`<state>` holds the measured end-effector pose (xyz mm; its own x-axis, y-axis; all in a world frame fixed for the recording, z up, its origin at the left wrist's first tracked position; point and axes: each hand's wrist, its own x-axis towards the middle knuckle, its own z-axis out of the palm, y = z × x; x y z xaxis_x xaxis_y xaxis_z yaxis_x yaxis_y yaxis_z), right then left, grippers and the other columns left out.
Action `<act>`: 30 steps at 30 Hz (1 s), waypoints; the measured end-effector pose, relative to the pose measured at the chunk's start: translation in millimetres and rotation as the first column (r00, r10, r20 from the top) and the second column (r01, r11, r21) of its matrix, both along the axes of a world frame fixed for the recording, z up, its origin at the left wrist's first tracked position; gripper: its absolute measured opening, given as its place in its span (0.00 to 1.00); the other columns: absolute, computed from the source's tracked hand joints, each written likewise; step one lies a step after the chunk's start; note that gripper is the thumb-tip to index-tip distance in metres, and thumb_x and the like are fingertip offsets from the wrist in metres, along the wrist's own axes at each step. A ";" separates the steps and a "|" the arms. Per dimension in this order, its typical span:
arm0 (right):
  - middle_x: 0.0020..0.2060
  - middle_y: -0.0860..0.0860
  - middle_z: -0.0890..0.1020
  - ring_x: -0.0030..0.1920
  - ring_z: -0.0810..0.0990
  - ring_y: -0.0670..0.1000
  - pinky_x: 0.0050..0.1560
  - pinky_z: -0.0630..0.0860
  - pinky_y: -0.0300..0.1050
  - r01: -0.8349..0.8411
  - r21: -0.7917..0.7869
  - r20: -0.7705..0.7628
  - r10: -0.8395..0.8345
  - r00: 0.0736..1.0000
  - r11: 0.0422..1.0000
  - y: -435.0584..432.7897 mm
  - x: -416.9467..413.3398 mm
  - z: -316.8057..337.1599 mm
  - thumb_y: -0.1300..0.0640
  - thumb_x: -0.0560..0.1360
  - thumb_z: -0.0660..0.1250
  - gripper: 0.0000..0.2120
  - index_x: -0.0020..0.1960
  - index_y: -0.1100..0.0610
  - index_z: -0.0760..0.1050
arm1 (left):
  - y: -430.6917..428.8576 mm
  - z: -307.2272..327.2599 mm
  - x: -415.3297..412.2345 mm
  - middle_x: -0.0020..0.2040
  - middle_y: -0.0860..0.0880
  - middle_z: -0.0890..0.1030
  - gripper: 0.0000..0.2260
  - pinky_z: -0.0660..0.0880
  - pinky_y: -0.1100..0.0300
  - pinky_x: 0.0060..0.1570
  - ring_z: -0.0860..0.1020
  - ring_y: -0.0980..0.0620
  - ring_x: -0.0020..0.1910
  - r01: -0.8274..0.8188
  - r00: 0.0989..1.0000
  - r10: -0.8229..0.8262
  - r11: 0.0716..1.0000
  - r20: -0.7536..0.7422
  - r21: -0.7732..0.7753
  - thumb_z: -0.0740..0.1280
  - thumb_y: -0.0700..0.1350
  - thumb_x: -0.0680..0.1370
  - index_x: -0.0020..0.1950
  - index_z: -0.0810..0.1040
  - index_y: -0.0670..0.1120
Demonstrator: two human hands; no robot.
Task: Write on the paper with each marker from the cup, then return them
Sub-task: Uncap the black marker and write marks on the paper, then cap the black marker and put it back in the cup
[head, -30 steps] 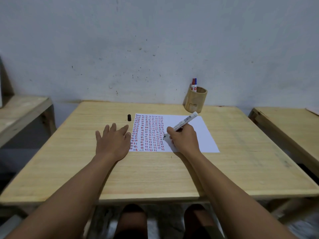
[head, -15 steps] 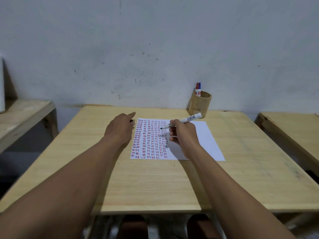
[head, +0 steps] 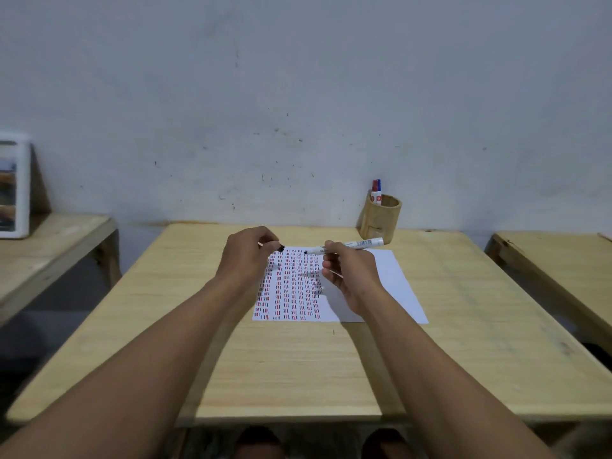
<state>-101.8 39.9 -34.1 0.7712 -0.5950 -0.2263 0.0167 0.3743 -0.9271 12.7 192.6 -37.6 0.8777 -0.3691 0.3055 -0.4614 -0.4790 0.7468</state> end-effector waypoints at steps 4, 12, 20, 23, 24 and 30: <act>0.32 0.54 0.80 0.31 0.78 0.47 0.34 0.81 0.38 0.005 0.038 0.050 -0.007 0.999 0.999 1.5 -7.2 8.2 0.62 0.77 0.71 0.05 0.49 0.65 0.82 | -9.6 8.2 -13.4 0.46 0.49 0.84 0.05 0.72 0.64 0.41 0.80 0.52 0.46 -0.005 0.992 -0.017 0.985 -0.124 -0.173 0.70 0.44 0.79 0.50 0.85 0.45; 0.33 0.54 0.81 0.31 0.80 0.46 0.36 0.82 0.38 -0.006 0.031 0.136 0.002 0.991 0.999 -2.7 -15.5 26.3 0.61 0.77 0.71 0.05 0.46 0.63 0.81 | -24.2 24.0 -35.7 0.48 0.46 0.86 0.04 0.77 0.55 0.46 0.81 0.51 0.43 0.016 0.938 -0.136 0.936 -0.319 -0.353 0.70 0.44 0.79 0.49 0.85 0.47; 0.33 0.53 0.81 0.33 0.81 0.46 0.37 0.82 0.38 -0.037 -0.011 0.158 0.039 0.987 0.999 -4.9 -22.8 31.6 0.60 0.78 0.71 0.04 0.48 0.62 0.81 | -31.6 35.5 -48.9 0.51 0.45 0.86 0.07 0.76 0.60 0.42 0.80 0.53 0.43 0.038 0.903 -0.204 0.915 -0.379 -0.403 0.70 0.44 0.79 0.52 0.85 0.43; 0.33 0.52 0.82 0.33 0.81 0.45 0.38 0.82 0.38 -0.047 -0.003 0.154 0.047 0.987 0.999 -4.5 -24.6 31.6 0.60 0.78 0.72 0.05 0.48 0.62 0.81 | -31.1 38.3 -50.4 0.50 0.46 0.87 0.06 0.77 0.59 0.44 0.81 0.54 0.44 0.035 0.903 -0.205 0.912 -0.379 -0.409 0.70 0.44 0.79 0.52 0.85 0.43; 0.33 0.52 0.82 0.33 0.81 0.45 0.38 0.82 0.38 -0.052 0.000 0.154 0.051 0.987 0.999 -4.1 -24.8 31.5 0.59 0.78 0.72 0.05 0.49 0.62 0.82 | -30.4 39.5 -50.9 0.49 0.46 0.87 0.07 0.77 0.59 0.44 0.81 0.54 0.44 0.034 0.901 -0.207 0.910 -0.381 -0.414 0.70 0.44 0.79 0.53 0.86 0.43; 0.34 0.51 0.82 0.35 0.81 0.45 0.38 0.80 0.39 -0.054 0.009 0.177 0.051 0.983 0.999 -2.2 -25.5 33.7 0.58 0.78 0.72 0.06 0.49 0.62 0.82 | -30.1 45.7 -53.9 0.47 0.48 0.87 0.05 0.79 0.58 0.47 0.83 0.52 0.47 0.038 0.917 -0.198 0.908 -0.347 -0.418 0.71 0.43 0.79 0.50 0.86 0.46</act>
